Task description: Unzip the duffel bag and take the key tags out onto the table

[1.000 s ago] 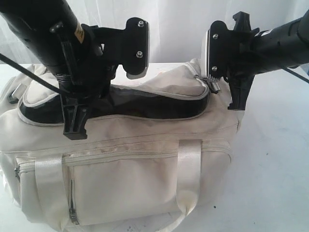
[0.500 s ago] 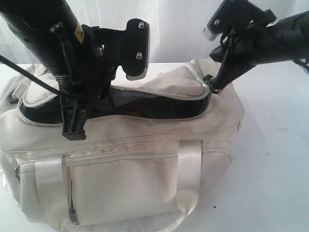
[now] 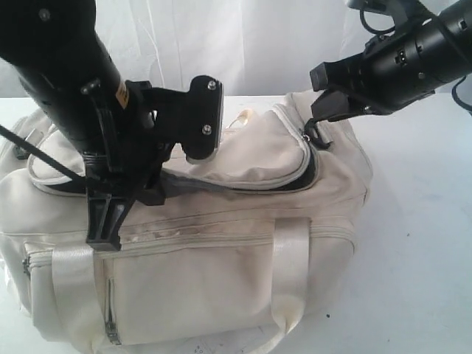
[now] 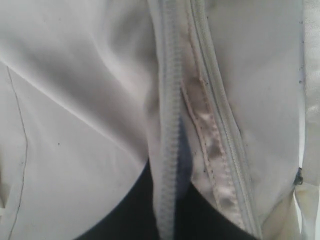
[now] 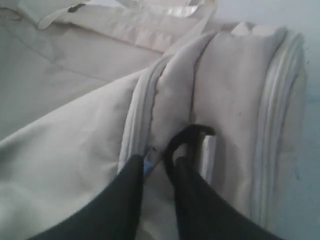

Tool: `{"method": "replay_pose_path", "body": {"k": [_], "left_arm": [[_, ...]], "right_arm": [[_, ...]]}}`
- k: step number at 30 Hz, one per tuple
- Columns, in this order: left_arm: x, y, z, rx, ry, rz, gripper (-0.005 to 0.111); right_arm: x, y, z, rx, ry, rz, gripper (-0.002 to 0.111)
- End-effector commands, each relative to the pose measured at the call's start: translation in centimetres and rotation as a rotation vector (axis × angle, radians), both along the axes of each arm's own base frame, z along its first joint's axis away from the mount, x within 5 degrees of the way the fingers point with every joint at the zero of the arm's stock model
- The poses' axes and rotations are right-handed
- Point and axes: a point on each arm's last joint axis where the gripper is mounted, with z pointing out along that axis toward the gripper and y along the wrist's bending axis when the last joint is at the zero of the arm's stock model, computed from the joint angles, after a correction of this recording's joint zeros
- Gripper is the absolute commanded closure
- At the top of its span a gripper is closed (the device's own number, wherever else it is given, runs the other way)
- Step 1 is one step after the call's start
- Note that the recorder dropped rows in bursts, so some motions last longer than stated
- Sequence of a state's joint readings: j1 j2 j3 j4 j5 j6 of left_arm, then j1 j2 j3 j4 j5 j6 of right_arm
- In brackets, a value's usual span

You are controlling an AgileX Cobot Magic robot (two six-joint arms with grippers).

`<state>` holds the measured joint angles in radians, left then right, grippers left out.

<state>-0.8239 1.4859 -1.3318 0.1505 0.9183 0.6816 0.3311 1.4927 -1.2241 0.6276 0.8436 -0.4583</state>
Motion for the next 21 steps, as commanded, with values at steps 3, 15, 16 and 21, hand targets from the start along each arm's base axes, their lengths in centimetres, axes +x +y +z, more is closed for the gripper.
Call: {"method": "replay_pose_path", "body": {"k": [3,15,16,21], "left_arm": [[-0.4,0.0,-1.5,-0.025,0.030,0.004,0.107],[-0.3,-0.1,-1.7,-0.036,0.019,0.003,0.107],[-0.3,-0.1,-1.7,-0.036,0.019,0.003,0.107],[-0.3,-0.1,-1.7,-0.040,0.024,0.004,0.107]], "right_arm": [[-0.8,0.2,0.1,0.034,0.112,0.019,0.060],[0.5,1.0,-1.3,0.093,0.168,-0.028,0.059],[0.8,1.1,-1.7,0.095,0.172,-0.037,0.059],[1.5,1.4,-2.2,0.127,0.183,-0.065,0.059]]}}
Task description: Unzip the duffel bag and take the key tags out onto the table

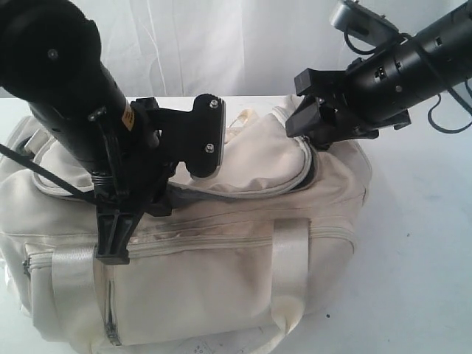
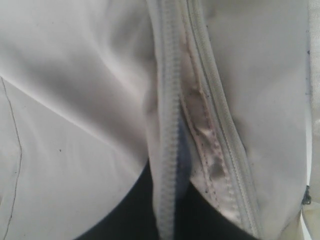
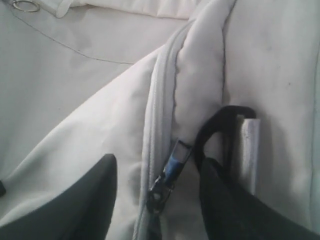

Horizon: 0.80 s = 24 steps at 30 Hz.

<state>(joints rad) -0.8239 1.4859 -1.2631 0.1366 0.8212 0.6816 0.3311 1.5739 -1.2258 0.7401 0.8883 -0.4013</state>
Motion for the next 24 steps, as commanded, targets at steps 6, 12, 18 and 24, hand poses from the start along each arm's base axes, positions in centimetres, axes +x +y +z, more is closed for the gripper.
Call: {"method": "replay_pose_path", "body": {"k": [6,12,18,24], "left_arm": [[-0.36,0.14,-0.03,-0.009,0.032,0.008,0.107],[-0.36,0.14,-0.03,-0.009,0.032,0.008,0.107],[-0.36,0.14,-0.03,-0.009,0.032,0.008,0.107],[-0.36,0.14,-0.03,-0.009,0.032,0.008,0.107]], "right_arm": [[0.72,0.58,-0.55,0.064,0.047,-0.033,0.065],[0.56,0.69,-0.53,0.076,0.061,-0.018,0.074],[0.53,0.70,-0.54,0.076,0.063,-0.016,0.082],[0.65,0.68,-0.52,0.076,0.052,-0.023,0.095]]}}
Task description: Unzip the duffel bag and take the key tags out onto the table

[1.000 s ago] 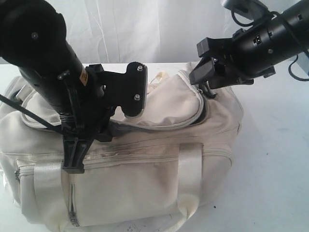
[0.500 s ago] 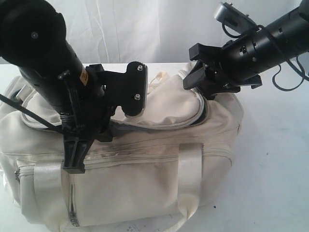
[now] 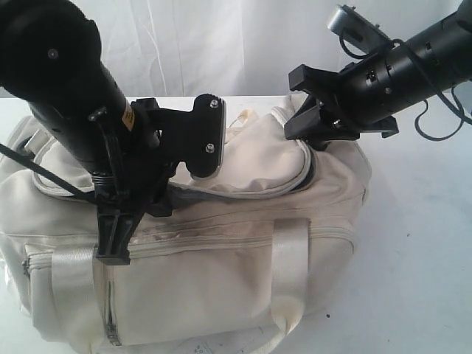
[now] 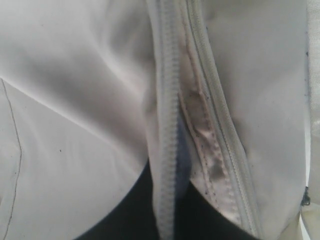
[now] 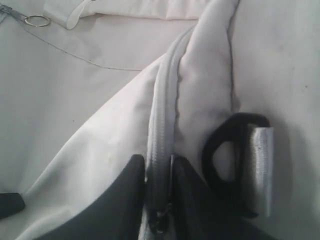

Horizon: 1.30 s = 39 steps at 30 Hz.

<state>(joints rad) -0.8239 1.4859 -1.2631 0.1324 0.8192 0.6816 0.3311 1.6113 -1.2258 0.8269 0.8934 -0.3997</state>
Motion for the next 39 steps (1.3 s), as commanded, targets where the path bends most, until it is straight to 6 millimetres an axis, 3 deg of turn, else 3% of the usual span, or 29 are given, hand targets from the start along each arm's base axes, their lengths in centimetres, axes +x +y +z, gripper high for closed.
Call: {"method": "replay_pose_path", "body": {"k": [1,9,27,39], "left_arm": [[-0.3,0.2,0.0,-0.005,0.030,0.008,0.107],[-0.4,0.1,0.0,-0.008,0.034,0.008,0.107],[-0.6,0.1,-0.1,-0.011,0.050,-0.017,0.107],[-0.6,0.1,-0.1,0.000,0.059,-0.018,0.107]], "right_arm": [[0.1,0.0,0.3,0.009,-0.017,-0.005,0.097],[1.0,-0.2,0.5,0.006,-0.097,-0.064,0.108],[2.6,-0.7,1.1,-0.010,-0.260,-0.170,0.108],[4.6,0.4,-0.4,0.043,-0.269,-0.158,0.108]]}}
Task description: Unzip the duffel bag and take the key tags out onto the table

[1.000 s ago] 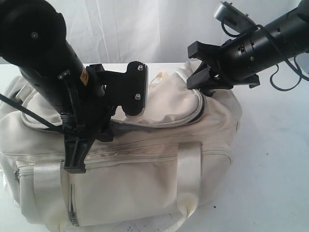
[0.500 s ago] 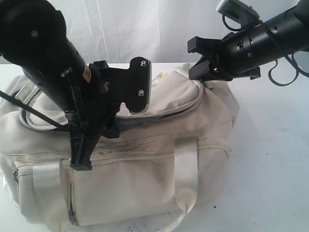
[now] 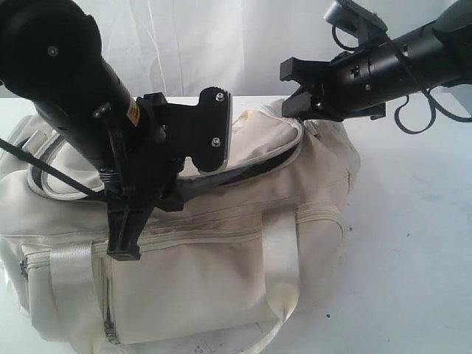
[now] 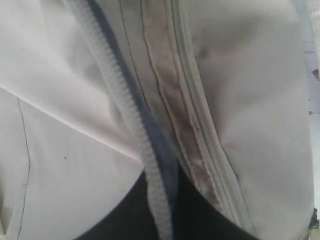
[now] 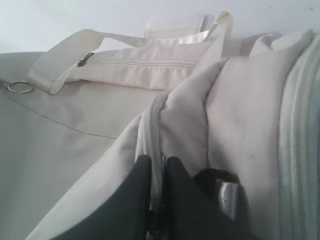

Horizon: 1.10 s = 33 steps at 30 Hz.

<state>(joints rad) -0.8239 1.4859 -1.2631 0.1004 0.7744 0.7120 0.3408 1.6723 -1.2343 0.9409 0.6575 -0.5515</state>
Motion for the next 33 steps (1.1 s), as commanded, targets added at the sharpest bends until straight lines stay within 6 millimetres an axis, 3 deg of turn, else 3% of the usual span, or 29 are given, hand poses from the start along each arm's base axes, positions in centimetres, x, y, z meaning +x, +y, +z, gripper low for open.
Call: {"method": "replay_pose_path", "body": {"k": [1,9,25,33], "left_arm": [[-0.7,0.6,-0.3,0.046,0.074,0.005,0.107],[-1.3,0.4,-0.1,0.050,0.072,-0.030,0.107],[-1.8,1.0,1.1,0.025,0.048,-0.033,0.107],[-2.0,1.1,1.4,0.019,0.042,-0.033,0.107]], "right_arm": [[1.8,-0.2,0.6,0.013,-0.095,-0.055,0.108],[4.0,0.5,-0.7,0.007,-0.083,-0.057,0.108],[6.6,1.4,-0.5,0.025,-0.122,-0.068,0.108],[7.9,1.8,-2.4,0.017,-0.093,-0.080,0.108]]}}
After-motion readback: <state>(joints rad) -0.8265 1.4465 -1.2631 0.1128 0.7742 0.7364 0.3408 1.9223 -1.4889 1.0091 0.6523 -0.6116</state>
